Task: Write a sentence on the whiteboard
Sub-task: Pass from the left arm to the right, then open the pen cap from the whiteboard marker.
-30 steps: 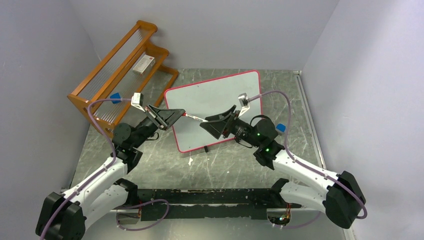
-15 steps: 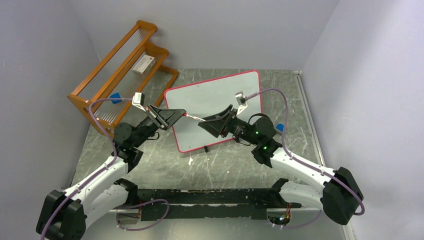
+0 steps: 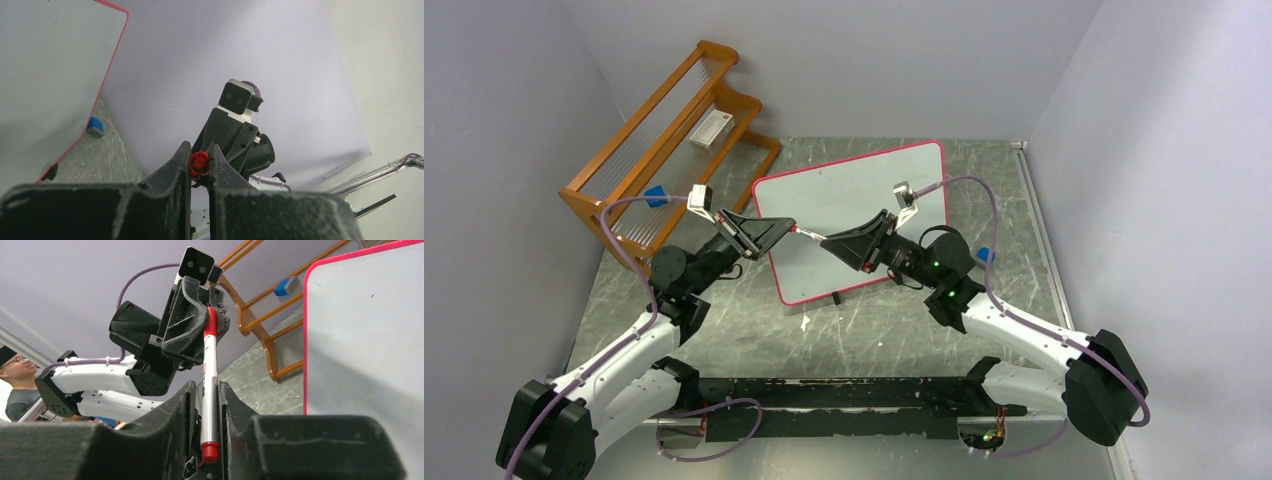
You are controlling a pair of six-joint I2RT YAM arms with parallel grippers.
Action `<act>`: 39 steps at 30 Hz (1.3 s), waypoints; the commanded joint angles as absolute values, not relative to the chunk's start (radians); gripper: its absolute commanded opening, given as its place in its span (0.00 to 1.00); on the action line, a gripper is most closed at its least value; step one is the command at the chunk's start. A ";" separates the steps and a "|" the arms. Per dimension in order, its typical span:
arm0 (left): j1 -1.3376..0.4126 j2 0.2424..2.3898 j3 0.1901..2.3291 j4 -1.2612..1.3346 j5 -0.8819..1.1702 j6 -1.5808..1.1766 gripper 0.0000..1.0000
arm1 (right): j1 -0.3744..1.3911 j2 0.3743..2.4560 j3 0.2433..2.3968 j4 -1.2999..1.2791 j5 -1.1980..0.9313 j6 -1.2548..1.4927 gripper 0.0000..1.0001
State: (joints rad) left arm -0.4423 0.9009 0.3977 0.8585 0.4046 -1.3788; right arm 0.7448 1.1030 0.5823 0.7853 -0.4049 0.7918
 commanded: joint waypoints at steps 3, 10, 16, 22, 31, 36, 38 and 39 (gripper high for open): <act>-0.446 0.895 0.406 0.888 0.417 -1.365 0.05 | 0.739 1.105 0.609 0.837 -0.430 0.800 0.20; -0.446 0.896 0.396 0.894 0.402 -1.374 0.05 | 0.740 1.100 0.603 0.840 -0.433 0.798 0.00; -0.446 0.893 0.384 0.922 0.333 -1.386 0.05 | 0.738 1.072 0.592 0.828 -0.443 0.794 0.00; -0.440 0.887 0.377 0.949 0.229 -1.386 0.05 | 0.734 1.027 0.568 0.802 -0.466 0.787 0.00; -0.387 0.962 0.381 1.095 0.158 -1.470 0.05 | 0.715 0.956 0.524 0.755 -0.484 0.771 0.00; -0.362 0.969 0.406 1.067 0.206 -1.444 0.05 | 0.702 0.913 0.531 0.682 -0.469 0.729 0.00; -0.361 0.954 0.437 0.998 0.248 -1.378 0.05 | 0.695 0.891 0.538 0.631 -0.447 0.699 0.00; -0.361 0.942 0.453 0.927 0.271 -1.338 0.05 | 0.692 0.878 0.542 0.602 -0.428 0.682 0.00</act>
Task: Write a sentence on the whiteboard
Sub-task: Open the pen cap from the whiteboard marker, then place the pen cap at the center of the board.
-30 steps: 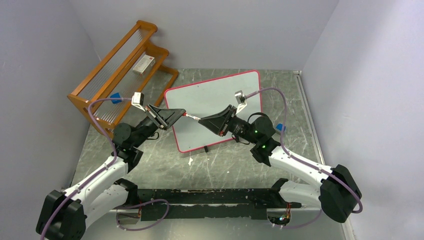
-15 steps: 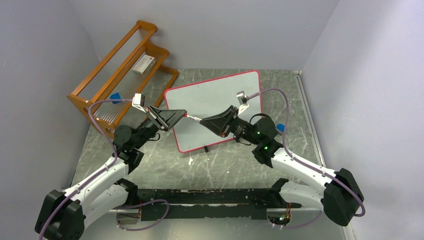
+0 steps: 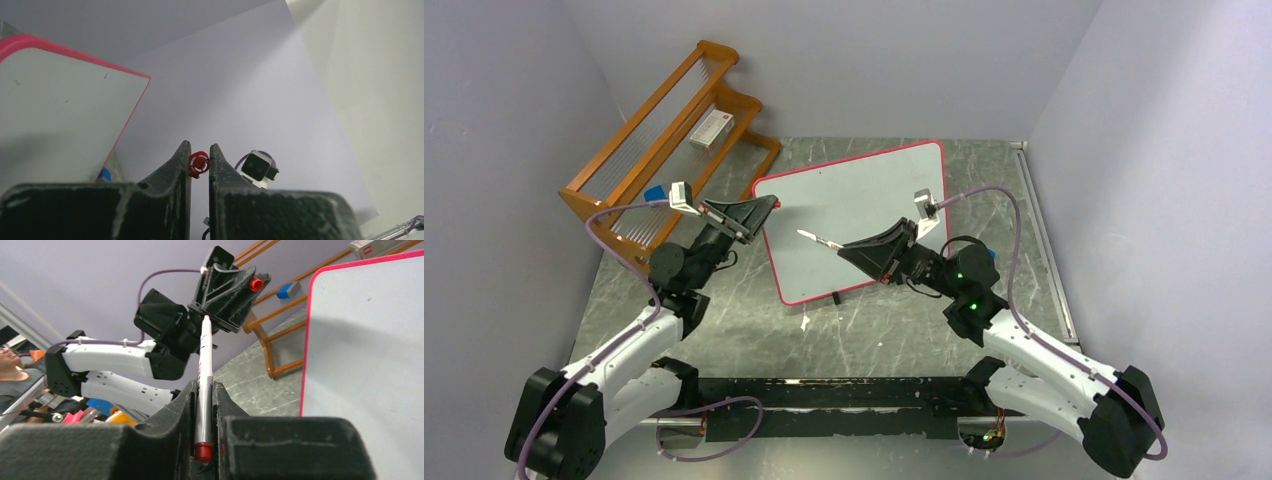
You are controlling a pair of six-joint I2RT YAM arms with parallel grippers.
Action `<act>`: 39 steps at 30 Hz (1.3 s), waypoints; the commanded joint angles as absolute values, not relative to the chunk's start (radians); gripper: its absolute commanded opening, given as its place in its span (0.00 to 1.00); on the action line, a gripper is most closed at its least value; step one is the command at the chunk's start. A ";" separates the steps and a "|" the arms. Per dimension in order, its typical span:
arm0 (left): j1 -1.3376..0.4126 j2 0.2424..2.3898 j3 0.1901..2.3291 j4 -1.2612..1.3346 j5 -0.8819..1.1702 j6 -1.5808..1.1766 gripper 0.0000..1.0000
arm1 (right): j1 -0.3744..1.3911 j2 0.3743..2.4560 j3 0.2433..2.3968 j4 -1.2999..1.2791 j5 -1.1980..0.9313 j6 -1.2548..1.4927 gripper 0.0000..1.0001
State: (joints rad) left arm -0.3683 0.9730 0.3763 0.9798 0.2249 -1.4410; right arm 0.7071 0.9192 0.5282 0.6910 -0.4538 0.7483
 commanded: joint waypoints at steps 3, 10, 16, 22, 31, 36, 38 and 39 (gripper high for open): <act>-0.361 0.886 0.504 0.727 0.329 -1.190 0.05 | 0.686 0.834 0.554 0.513 -0.363 0.623 0.00; -0.376 0.827 0.637 0.231 0.399 -0.824 0.05 | 0.684 0.716 0.561 0.361 -0.170 0.506 0.00; -0.496 0.886 0.766 -0.080 0.379 -0.546 0.05 | 0.685 0.650 0.556 0.299 -0.068 0.434 0.00; -0.701 0.963 0.842 -0.251 0.224 -0.395 0.05 | 0.684 0.615 0.566 0.238 0.010 0.387 0.00; -0.977 1.158 0.873 -0.339 0.025 -0.316 0.05 | 0.685 0.528 0.609 0.092 0.188 0.281 0.00; -1.087 1.306 0.923 -0.388 -0.052 -0.293 0.05 | 0.683 0.473 0.611 0.053 0.287 0.246 0.00; -1.114 1.363 0.954 -0.422 -0.057 -0.283 0.05 | 0.684 0.458 0.613 0.040 0.313 0.236 0.00; -1.125 1.394 0.968 -0.440 -0.060 -0.278 0.05 | 0.684 0.452 0.615 0.033 0.322 0.232 0.00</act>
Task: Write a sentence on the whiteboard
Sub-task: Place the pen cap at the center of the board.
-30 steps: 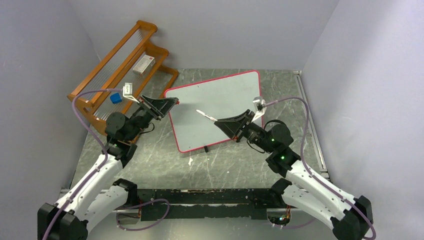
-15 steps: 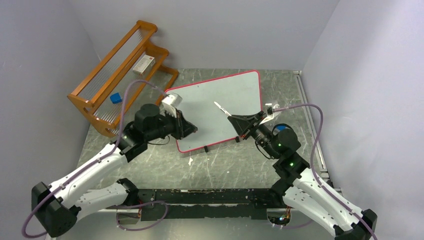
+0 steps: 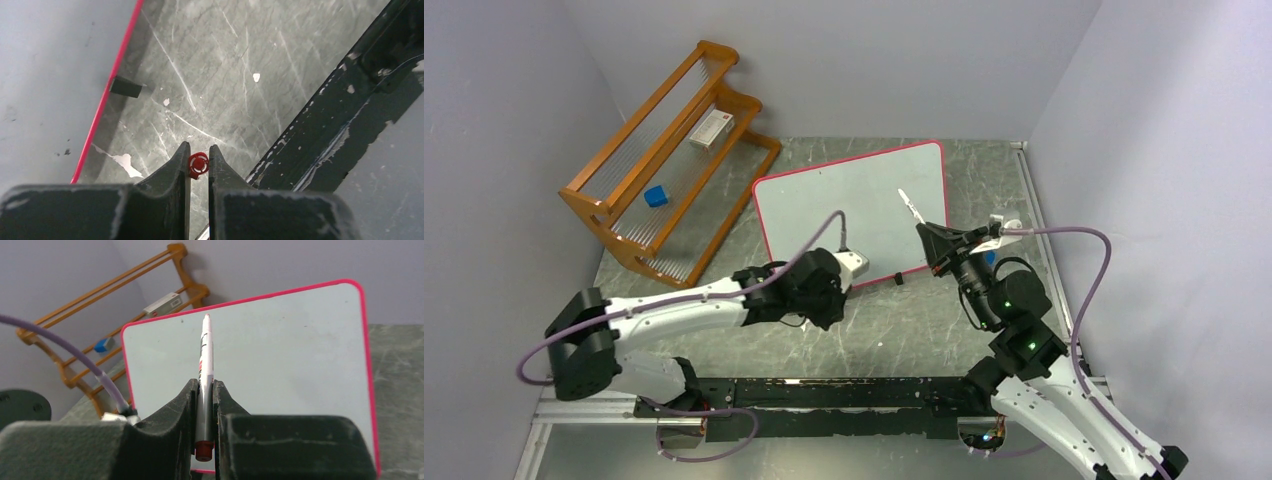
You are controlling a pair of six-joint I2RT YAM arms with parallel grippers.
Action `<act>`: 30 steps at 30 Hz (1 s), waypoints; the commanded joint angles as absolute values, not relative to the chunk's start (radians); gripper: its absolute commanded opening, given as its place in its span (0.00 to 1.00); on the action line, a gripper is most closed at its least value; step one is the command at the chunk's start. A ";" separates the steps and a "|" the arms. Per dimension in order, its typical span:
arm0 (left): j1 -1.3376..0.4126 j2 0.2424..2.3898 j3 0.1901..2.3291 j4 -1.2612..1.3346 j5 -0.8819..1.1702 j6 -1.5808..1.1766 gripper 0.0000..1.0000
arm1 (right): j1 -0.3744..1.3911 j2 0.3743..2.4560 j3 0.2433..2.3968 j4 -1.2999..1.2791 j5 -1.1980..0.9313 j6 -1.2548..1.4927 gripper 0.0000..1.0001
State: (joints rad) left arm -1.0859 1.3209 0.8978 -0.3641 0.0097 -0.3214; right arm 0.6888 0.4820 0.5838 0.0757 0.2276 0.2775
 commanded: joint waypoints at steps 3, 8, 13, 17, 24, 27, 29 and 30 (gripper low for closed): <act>-1.156 1.483 1.013 -0.500 -0.075 -0.263 0.05 | 0.684 0.443 0.618 0.016 0.339 0.227 0.00; -1.168 1.593 1.048 -0.542 -0.058 -0.240 0.06 | 0.685 0.426 0.620 0.008 0.376 0.215 0.00; -1.170 1.660 1.069 -0.584 -0.063 -0.228 0.08 | 0.684 0.413 0.624 0.003 0.406 0.199 0.00; -1.174 1.698 1.088 -0.611 -0.068 -0.221 0.10 | 0.684 0.419 0.622 0.003 0.408 0.201 0.00; -1.183 1.753 1.108 -0.644 -0.069 -0.212 0.18 | 0.685 0.427 0.621 0.012 0.404 0.200 0.00; -1.189 1.770 1.116 -0.645 -0.079 -0.216 0.21 | 0.685 0.430 0.618 0.015 0.405 0.200 0.00; -1.190 1.777 1.122 -0.642 -0.086 -0.218 0.23 | 0.685 0.430 0.618 0.017 0.402 0.200 0.00; -1.190 1.781 1.126 -0.640 -0.089 -0.216 0.25 | 0.685 0.431 0.617 0.018 0.402 0.201 0.00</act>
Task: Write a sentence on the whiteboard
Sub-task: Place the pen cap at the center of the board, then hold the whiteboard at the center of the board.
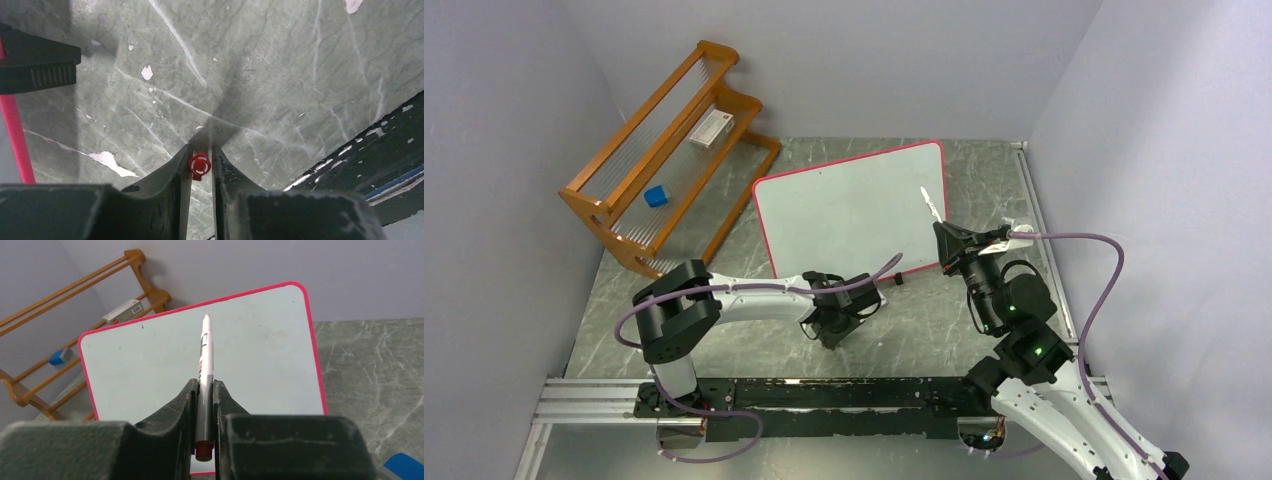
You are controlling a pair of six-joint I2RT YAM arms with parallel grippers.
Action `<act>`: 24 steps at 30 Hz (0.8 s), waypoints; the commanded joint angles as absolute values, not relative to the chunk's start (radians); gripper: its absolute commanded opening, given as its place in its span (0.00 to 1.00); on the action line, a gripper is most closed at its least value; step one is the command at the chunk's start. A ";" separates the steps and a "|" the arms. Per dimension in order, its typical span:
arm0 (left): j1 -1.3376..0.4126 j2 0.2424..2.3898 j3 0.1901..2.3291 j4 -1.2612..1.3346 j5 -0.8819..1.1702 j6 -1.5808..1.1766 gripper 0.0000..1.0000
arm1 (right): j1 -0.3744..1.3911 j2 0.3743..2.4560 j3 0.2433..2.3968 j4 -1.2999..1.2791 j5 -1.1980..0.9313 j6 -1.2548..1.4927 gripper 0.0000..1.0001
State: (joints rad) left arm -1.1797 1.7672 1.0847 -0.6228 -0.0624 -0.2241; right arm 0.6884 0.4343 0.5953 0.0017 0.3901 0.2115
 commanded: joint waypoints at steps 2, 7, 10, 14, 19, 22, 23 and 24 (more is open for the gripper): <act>-1.191 1.786 1.137 -0.634 -0.098 -0.216 0.28 | 0.684 0.433 0.617 0.017 0.398 0.201 0.00; -1.192 1.780 1.156 -0.622 -0.101 -0.215 0.40 | 0.684 0.433 0.618 0.007 0.391 0.209 0.00; -1.192 1.740 1.166 -0.621 -0.111 -0.216 0.47 | 0.684 0.427 0.622 0.003 0.390 0.207 0.00; -1.192 1.647 1.185 -0.621 -0.145 -0.224 0.60 | 0.684 0.431 0.638 0.003 0.390 0.201 0.00; -1.165 1.508 1.198 -0.586 -0.216 -0.226 0.71 | 0.684 0.442 0.645 0.003 0.379 0.204 0.00; -1.119 1.426 1.198 -0.561 -0.245 -0.216 0.78 | 0.684 0.445 0.649 0.003 0.372 0.207 0.00; -1.102 1.403 1.200 -0.557 -0.244 -0.210 0.79 | 0.684 0.447 0.651 0.003 0.369 0.209 0.00; -1.084 1.383 1.203 -0.552 -0.240 -0.203 0.81 | 0.684 0.449 0.653 0.003 0.368 0.209 0.00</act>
State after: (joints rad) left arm -1.1454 1.4590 1.1728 -0.5922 -0.1875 -0.2234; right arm 0.6884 0.4454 0.6239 -0.0067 0.3767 0.2119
